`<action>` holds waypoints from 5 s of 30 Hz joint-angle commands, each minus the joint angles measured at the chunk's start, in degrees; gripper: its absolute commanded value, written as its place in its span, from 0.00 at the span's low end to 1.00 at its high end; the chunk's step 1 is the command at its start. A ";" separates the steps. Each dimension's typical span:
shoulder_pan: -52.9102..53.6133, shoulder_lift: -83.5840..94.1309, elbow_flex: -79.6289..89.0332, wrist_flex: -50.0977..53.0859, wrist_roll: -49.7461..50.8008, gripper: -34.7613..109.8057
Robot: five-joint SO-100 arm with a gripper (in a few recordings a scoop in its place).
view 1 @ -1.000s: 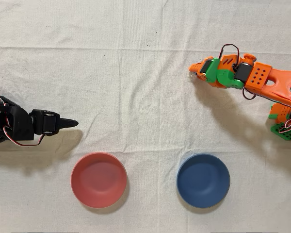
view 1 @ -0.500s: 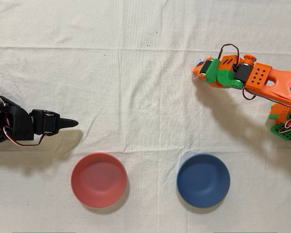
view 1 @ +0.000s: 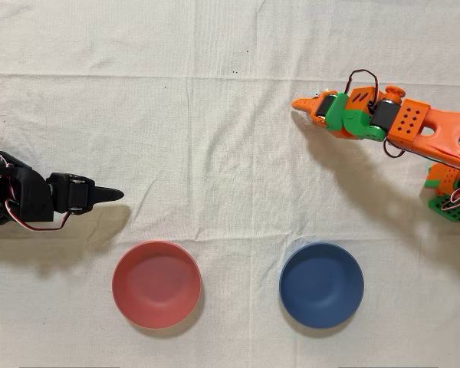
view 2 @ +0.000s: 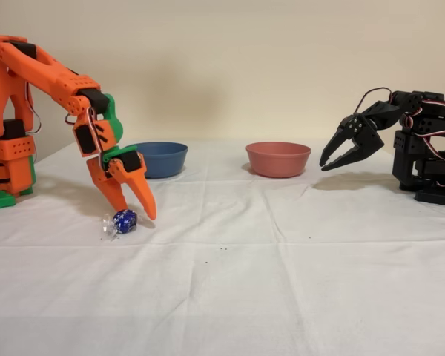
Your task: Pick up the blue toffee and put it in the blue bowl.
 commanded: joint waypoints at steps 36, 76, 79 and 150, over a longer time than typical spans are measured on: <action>2.55 15.29 5.10 4.04 -7.82 0.31; -54.05 37.71 -14.33 22.15 -22.41 0.30; -58.45 36.65 -14.41 23.55 -20.21 0.30; -40.78 50.45 2.37 27.69 -27.25 0.29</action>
